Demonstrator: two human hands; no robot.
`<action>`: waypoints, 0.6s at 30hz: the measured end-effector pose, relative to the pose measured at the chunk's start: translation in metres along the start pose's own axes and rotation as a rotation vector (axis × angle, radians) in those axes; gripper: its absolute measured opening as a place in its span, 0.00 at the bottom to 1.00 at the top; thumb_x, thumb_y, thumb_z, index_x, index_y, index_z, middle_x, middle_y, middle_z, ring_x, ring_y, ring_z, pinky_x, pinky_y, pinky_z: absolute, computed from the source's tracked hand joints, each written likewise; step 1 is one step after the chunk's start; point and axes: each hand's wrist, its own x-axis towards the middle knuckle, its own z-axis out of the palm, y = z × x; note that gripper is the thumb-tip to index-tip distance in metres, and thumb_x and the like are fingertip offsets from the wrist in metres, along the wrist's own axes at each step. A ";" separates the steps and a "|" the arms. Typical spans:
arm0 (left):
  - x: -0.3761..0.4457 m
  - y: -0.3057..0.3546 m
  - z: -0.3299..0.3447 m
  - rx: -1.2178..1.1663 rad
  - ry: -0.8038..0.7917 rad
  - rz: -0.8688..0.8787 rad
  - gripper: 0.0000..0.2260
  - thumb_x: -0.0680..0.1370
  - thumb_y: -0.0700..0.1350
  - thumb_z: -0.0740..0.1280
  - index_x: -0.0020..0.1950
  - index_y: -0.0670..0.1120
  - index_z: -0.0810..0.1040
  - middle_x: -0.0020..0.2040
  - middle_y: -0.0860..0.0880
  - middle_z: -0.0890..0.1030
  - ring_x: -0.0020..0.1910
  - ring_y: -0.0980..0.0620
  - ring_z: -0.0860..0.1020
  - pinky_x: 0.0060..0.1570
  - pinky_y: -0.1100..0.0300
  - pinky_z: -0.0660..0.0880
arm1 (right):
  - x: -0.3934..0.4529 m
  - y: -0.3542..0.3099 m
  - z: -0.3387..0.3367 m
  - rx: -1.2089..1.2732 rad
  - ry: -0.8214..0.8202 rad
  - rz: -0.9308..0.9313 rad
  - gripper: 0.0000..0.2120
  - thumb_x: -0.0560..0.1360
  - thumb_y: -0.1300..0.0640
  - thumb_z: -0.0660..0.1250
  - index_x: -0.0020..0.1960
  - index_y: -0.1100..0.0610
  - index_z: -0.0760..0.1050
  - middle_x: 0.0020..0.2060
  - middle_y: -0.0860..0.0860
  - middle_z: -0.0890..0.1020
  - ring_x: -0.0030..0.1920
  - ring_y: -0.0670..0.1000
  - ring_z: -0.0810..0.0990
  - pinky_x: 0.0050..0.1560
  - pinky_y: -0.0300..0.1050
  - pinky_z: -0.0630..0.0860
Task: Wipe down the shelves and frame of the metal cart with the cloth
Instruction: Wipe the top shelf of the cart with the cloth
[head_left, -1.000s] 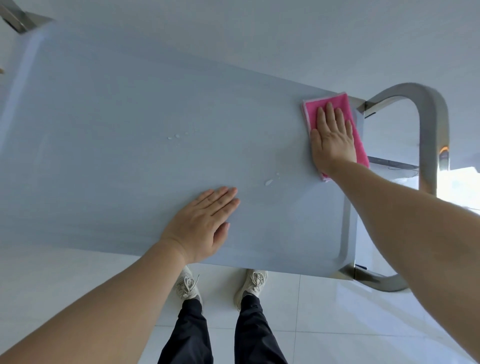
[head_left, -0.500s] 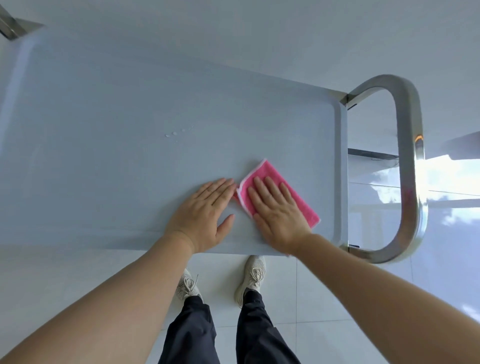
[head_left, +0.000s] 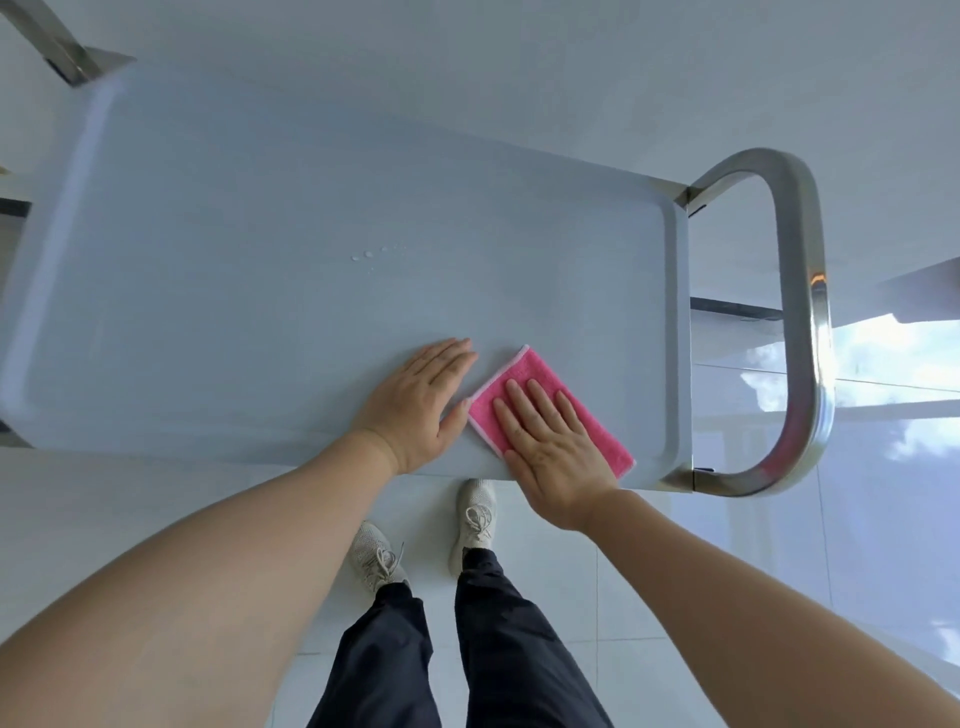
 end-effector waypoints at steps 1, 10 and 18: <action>-0.001 0.000 -0.004 0.001 0.008 -0.010 0.23 0.77 0.48 0.56 0.66 0.34 0.70 0.67 0.37 0.72 0.67 0.41 0.69 0.68 0.47 0.65 | 0.000 0.000 0.000 0.000 -0.001 0.000 0.26 0.79 0.43 0.38 0.74 0.47 0.35 0.74 0.45 0.37 0.73 0.47 0.31 0.72 0.47 0.29; -0.040 -0.062 -0.048 0.279 0.019 -0.130 0.21 0.76 0.46 0.54 0.64 0.37 0.74 0.65 0.37 0.73 0.64 0.37 0.72 0.65 0.43 0.66 | 0.014 0.024 -0.019 -0.182 -0.020 -0.243 0.27 0.79 0.45 0.43 0.75 0.55 0.50 0.75 0.55 0.51 0.75 0.59 0.47 0.73 0.60 0.45; -0.044 -0.066 -0.034 0.264 -0.023 -0.161 0.22 0.76 0.46 0.53 0.66 0.39 0.72 0.70 0.39 0.69 0.69 0.40 0.67 0.69 0.45 0.61 | 0.025 0.034 -0.012 -0.131 0.032 -0.301 0.27 0.79 0.45 0.46 0.75 0.55 0.53 0.74 0.55 0.55 0.74 0.59 0.52 0.73 0.55 0.47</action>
